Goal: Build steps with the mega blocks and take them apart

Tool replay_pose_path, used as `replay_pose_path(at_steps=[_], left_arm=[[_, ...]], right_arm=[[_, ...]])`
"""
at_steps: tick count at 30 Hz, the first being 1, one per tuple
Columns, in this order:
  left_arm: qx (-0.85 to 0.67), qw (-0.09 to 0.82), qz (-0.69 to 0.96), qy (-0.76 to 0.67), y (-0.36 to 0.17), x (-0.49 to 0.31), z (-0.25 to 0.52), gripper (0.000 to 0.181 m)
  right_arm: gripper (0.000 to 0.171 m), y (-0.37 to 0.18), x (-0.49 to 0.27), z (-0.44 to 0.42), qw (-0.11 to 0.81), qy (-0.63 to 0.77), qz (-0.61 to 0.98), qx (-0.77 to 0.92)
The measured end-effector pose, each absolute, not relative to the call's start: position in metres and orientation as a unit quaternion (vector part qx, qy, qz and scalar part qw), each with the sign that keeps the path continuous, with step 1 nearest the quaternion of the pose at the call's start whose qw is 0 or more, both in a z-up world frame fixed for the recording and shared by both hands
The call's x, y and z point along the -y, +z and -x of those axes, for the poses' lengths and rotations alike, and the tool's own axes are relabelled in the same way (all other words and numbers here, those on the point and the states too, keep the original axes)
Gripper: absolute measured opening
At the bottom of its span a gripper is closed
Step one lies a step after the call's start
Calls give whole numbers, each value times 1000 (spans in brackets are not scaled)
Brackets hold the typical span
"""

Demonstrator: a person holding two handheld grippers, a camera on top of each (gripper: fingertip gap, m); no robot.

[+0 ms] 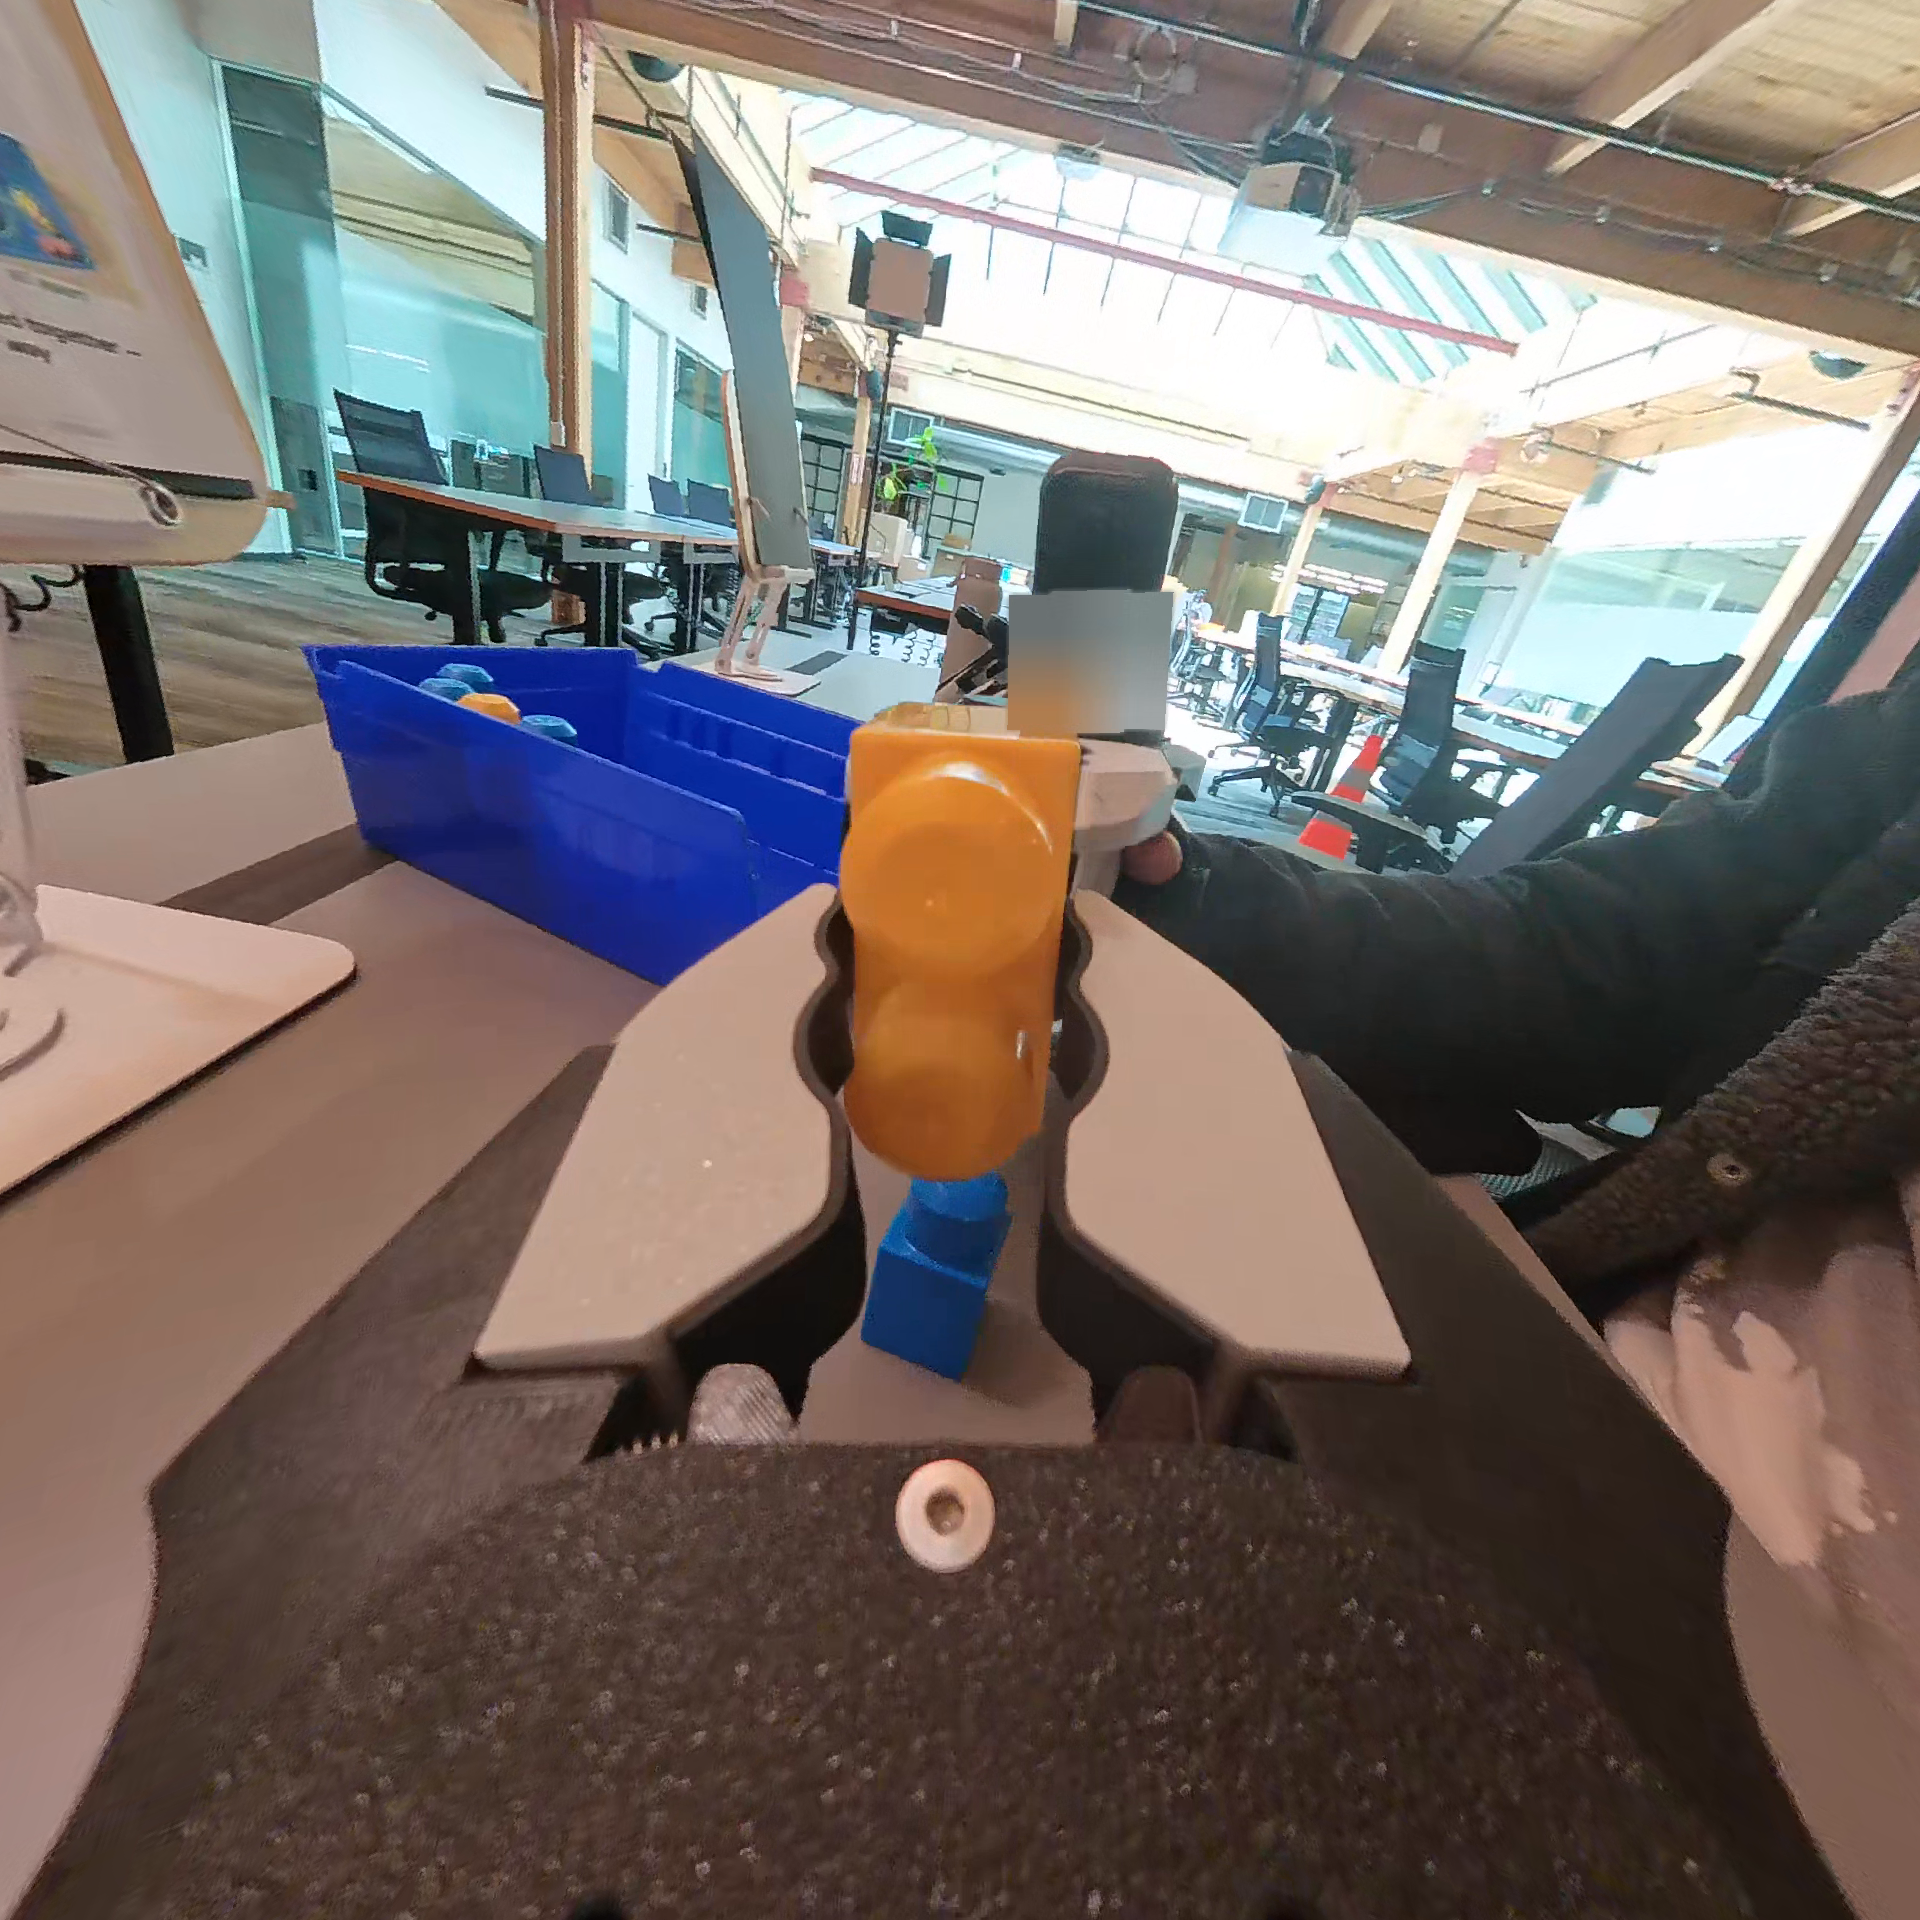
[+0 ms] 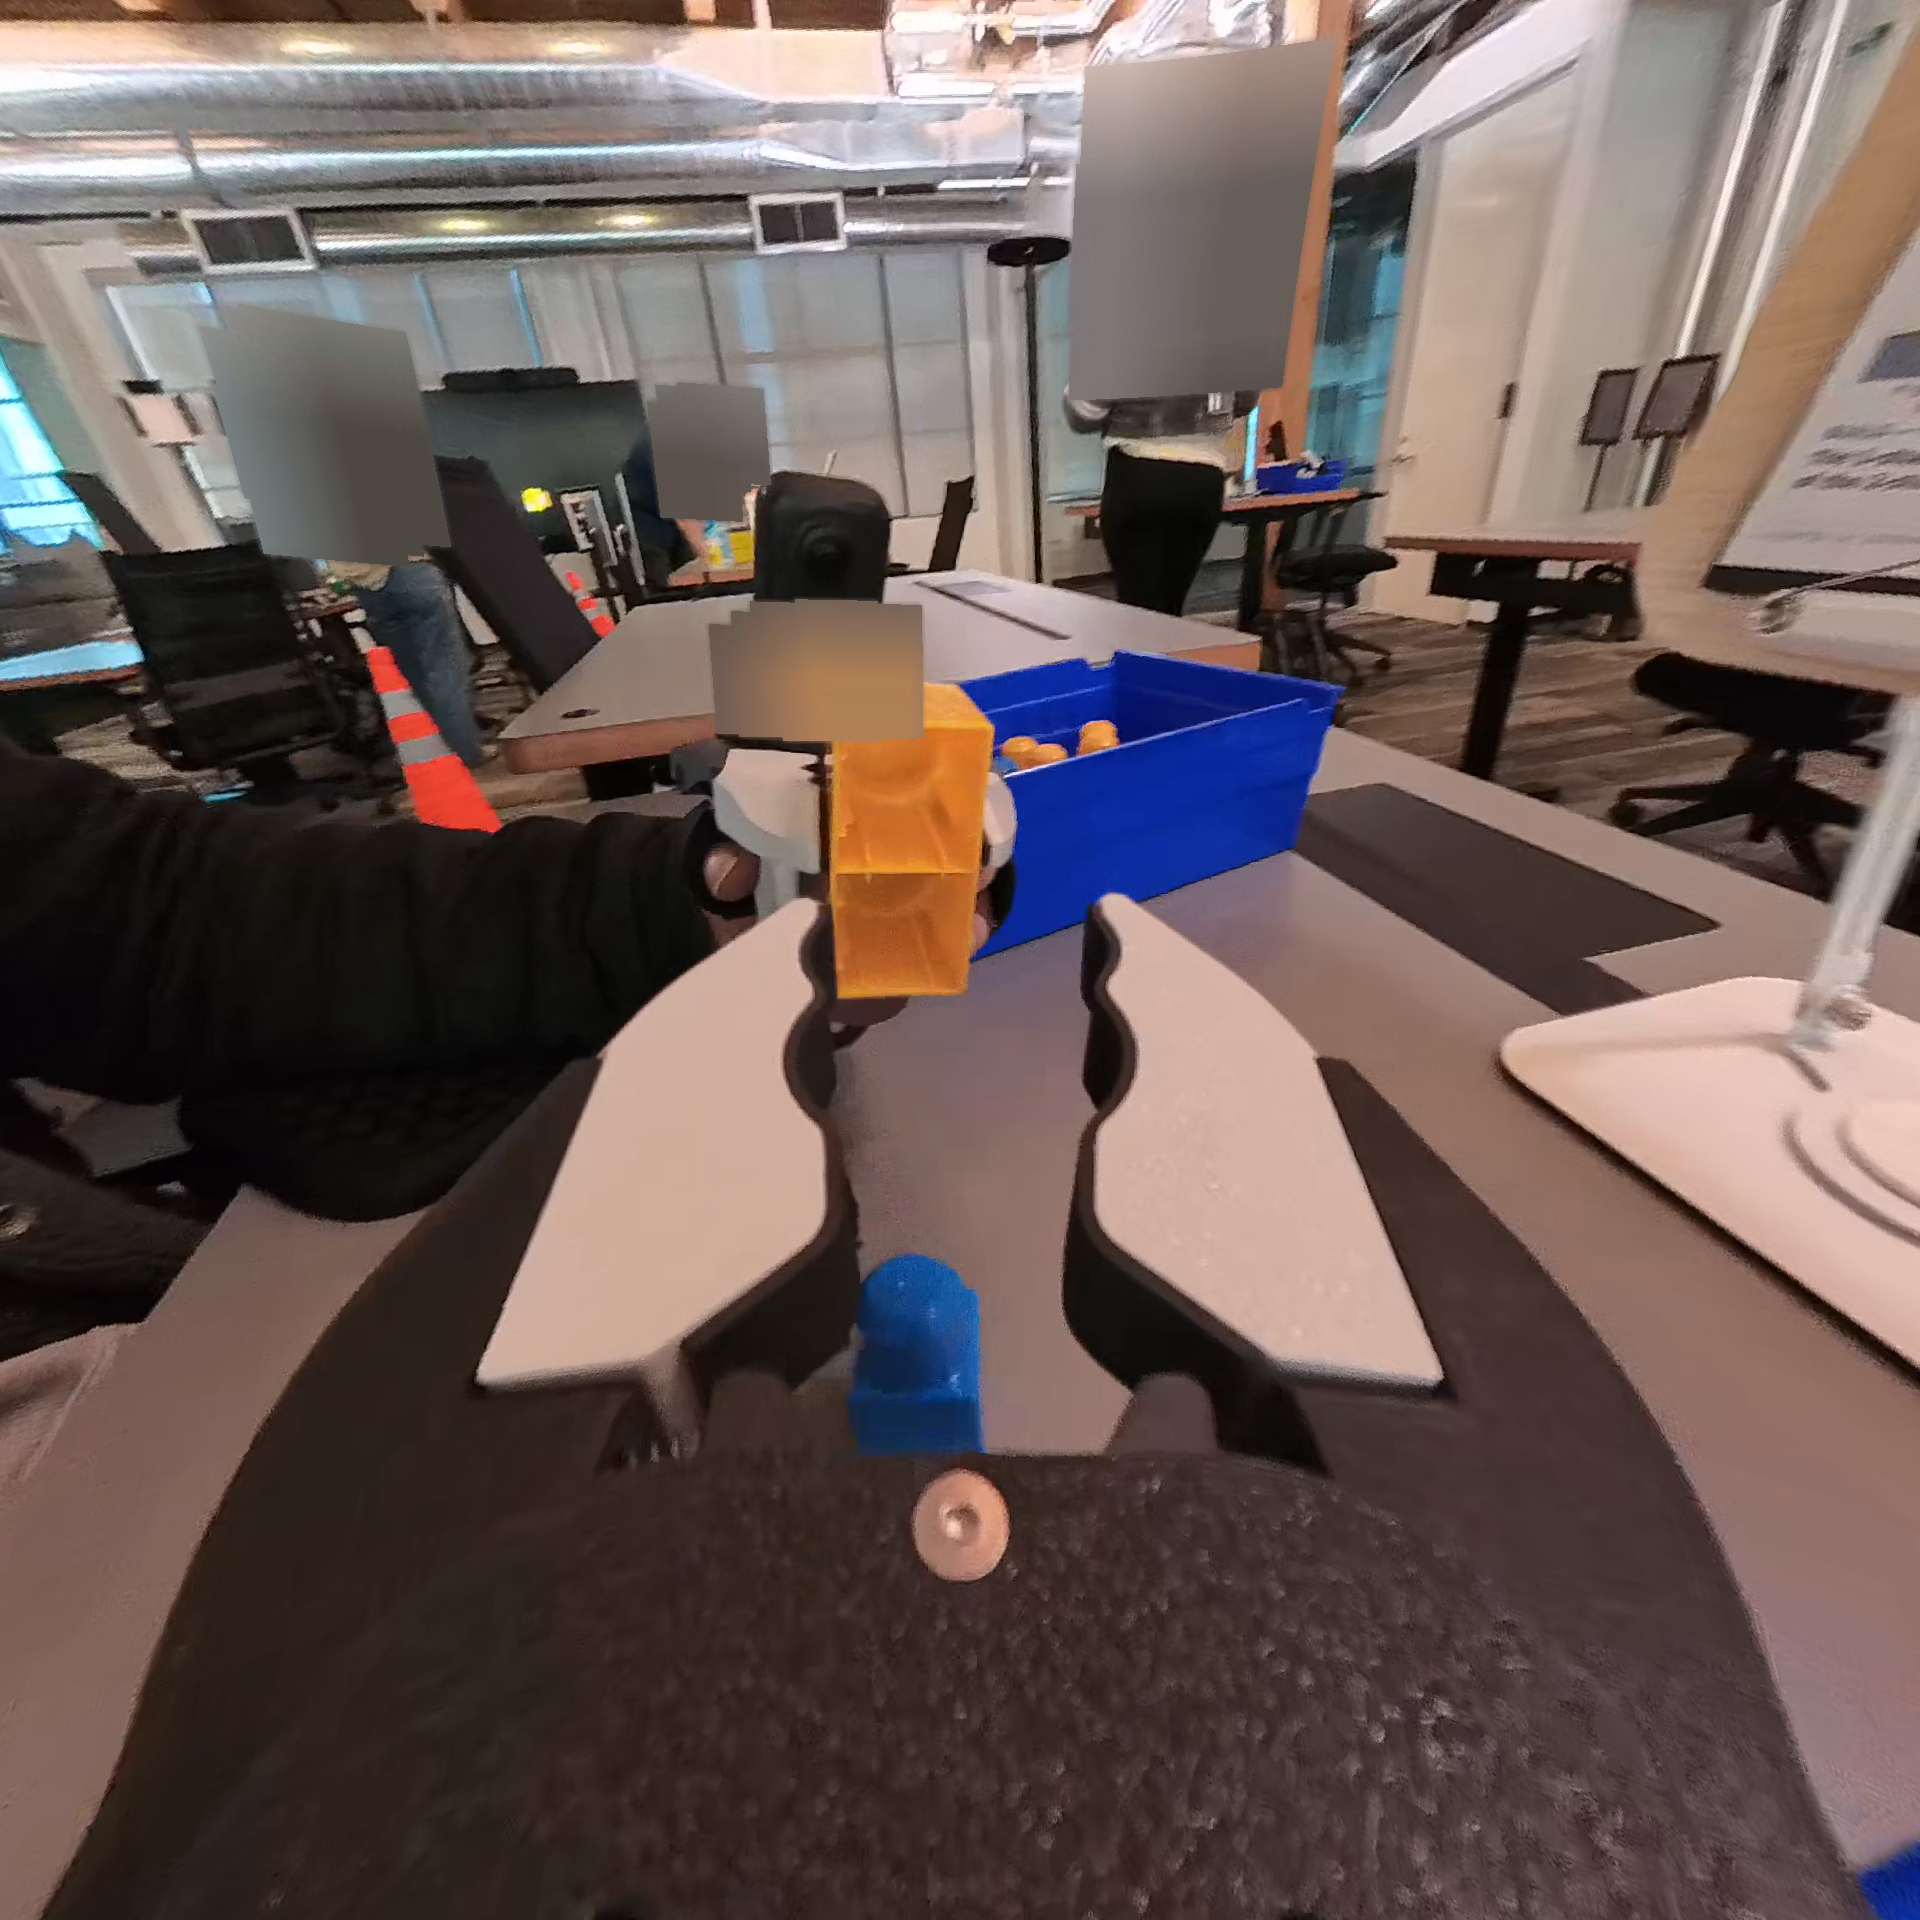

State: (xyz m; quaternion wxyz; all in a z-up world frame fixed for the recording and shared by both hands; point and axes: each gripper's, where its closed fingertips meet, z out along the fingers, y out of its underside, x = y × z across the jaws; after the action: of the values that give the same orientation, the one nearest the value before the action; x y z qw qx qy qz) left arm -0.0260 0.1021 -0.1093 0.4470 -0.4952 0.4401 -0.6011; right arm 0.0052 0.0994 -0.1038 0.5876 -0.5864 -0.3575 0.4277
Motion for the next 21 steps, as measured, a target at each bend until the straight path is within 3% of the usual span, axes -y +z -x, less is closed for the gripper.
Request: replay_pose_path(at_steps=[5, 21], left_arm=[[-457, 443, 483, -601, -110, -87, 14, 37], [-481, 445, 485, -579, -114, -74, -3, 37]], right_arm=[[48, -102, -89, 11, 573, 457, 576, 362], [36, -98, -81, 22, 582, 465, 561, 362]])
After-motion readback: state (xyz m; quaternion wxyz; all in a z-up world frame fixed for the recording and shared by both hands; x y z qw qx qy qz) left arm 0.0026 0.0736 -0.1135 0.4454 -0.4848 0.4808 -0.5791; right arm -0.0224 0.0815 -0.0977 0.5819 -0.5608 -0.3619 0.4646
